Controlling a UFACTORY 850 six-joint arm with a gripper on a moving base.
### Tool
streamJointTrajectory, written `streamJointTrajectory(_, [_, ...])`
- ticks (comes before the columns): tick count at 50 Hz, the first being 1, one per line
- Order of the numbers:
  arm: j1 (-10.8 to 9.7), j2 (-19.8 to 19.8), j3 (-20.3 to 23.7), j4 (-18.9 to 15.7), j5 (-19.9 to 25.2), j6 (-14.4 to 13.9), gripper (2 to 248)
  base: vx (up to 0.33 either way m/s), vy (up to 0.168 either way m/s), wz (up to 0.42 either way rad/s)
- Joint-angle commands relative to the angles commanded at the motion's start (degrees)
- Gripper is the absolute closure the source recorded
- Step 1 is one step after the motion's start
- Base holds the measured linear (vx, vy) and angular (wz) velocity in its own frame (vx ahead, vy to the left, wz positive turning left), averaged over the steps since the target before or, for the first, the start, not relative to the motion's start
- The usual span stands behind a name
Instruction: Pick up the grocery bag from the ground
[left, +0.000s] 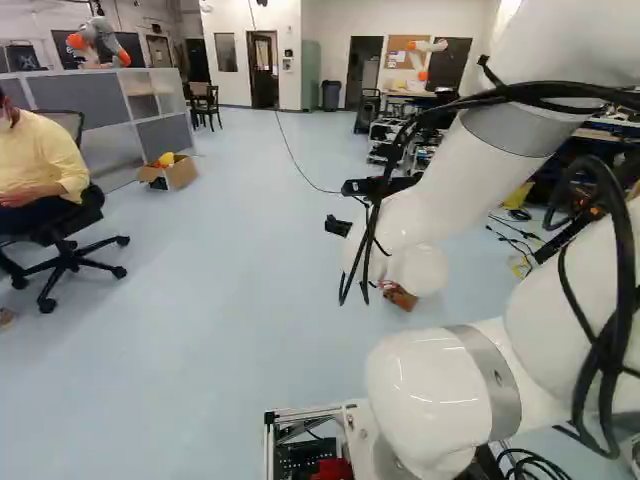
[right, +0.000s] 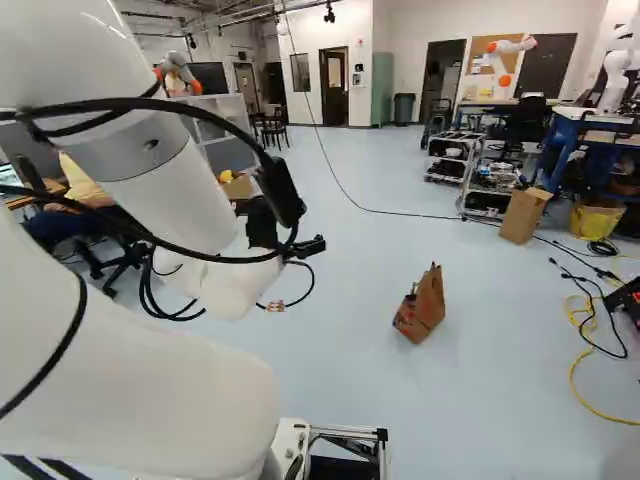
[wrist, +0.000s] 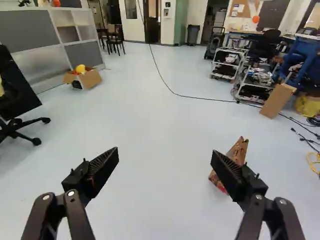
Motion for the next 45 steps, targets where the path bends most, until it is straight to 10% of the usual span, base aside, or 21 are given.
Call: streamJointTrajectory(45, [0.00,0.00,0.00,0.00,0.00,0.00,3,0.180,-0.053,-0.273])
